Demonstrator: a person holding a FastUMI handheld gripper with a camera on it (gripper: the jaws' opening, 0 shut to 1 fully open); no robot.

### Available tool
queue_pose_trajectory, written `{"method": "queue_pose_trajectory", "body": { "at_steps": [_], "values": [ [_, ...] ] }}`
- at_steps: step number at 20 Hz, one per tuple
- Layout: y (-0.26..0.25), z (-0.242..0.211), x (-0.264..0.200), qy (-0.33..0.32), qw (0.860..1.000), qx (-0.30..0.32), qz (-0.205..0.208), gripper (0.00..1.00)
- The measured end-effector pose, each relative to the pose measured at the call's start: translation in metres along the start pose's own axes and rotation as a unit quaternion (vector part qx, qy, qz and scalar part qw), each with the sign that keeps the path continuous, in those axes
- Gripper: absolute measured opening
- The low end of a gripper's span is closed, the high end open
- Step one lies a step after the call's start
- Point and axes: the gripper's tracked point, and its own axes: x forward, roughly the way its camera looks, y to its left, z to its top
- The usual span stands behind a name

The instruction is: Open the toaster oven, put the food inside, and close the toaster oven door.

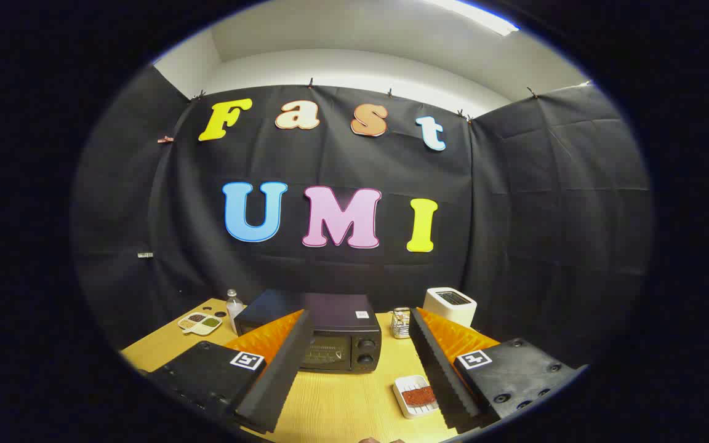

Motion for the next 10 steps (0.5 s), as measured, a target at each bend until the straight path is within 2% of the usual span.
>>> {"method": "queue_pose_trajectory", "body": {
  "at_steps": [10],
  "values": [
    [0.004,-0.019,-0.007,0.041,0.999,0.021,0.008,0.97]
  ]
}}
